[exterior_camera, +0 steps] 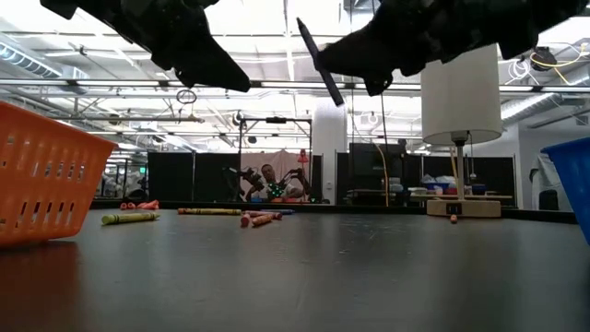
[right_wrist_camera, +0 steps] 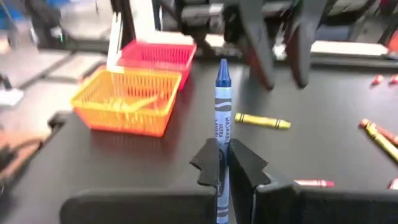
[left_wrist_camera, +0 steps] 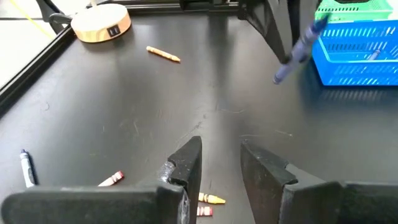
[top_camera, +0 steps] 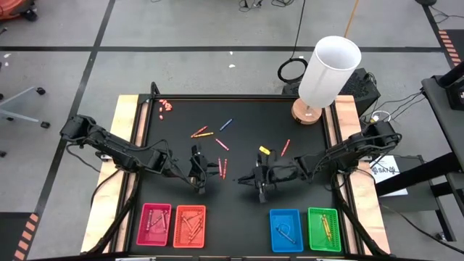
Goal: Sort crayons
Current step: Put the blue crayon into the blue bin
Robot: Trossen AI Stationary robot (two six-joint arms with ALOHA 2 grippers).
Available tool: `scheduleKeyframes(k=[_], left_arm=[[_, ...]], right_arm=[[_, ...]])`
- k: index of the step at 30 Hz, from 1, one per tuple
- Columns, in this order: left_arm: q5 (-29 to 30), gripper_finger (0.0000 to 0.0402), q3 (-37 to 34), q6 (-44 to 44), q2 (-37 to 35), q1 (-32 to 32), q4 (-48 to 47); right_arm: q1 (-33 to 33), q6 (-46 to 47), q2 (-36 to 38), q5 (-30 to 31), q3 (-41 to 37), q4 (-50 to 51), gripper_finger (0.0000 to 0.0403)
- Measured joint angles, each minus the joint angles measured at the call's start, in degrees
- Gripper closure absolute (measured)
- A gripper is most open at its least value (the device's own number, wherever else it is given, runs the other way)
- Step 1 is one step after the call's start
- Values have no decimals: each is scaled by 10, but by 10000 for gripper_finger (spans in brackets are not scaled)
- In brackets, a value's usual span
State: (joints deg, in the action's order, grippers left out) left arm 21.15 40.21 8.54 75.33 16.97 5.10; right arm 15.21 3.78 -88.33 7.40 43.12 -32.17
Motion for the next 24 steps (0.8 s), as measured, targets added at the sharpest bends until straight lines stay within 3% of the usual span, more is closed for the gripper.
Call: scheduleKeyframes(k=[6, 24], left_arm=[[0, 293, 0, 0, 0, 0, 0], [0, 293, 0, 0, 0, 0, 5]], right_arm=[[-14, 20, 0, 33, -26, -83, 403], [-16, -22, 0, 44, -27, -113, 403]])
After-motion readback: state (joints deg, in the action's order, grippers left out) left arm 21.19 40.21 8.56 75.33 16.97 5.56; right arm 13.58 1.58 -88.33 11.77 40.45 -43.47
